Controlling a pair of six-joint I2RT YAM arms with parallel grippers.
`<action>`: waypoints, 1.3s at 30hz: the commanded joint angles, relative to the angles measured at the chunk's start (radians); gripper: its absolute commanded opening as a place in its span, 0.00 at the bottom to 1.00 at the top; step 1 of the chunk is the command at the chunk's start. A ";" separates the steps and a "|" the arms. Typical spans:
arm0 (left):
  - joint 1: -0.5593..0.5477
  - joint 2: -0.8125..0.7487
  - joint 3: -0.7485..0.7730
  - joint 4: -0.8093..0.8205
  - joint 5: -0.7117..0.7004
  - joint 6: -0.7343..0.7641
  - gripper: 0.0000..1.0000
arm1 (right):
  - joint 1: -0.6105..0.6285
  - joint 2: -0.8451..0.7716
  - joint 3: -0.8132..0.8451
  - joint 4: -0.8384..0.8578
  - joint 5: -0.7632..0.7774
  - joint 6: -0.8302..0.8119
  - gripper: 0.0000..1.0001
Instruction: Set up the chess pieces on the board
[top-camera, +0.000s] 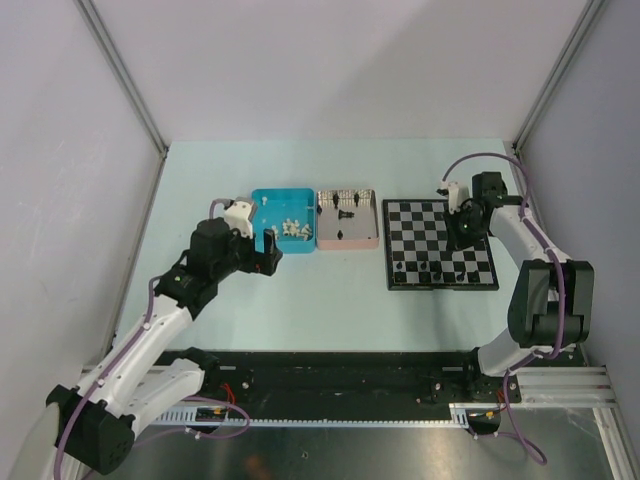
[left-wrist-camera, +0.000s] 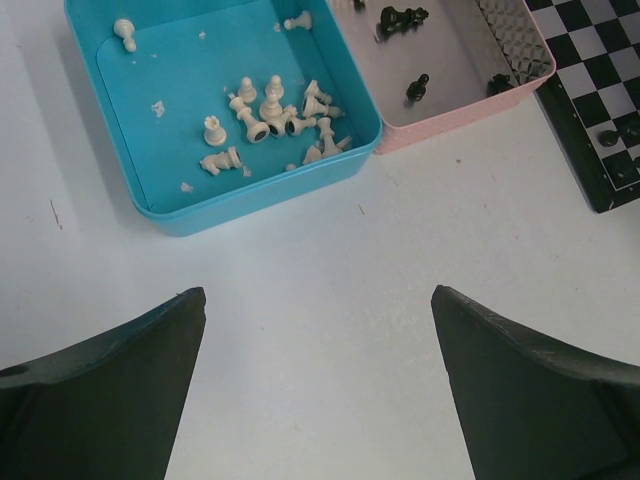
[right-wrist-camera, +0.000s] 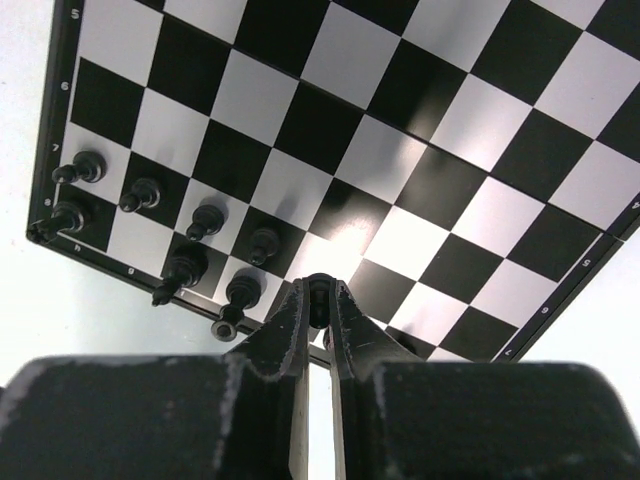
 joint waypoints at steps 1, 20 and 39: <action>0.006 -0.019 0.012 0.009 -0.011 0.032 1.00 | -0.006 0.019 -0.012 0.063 0.031 0.024 0.10; 0.006 -0.018 0.014 0.005 -0.007 0.037 1.00 | -0.006 0.062 -0.075 0.078 0.036 0.032 0.12; 0.006 -0.009 0.015 0.006 0.002 0.037 1.00 | -0.004 0.084 -0.086 0.088 0.039 0.034 0.16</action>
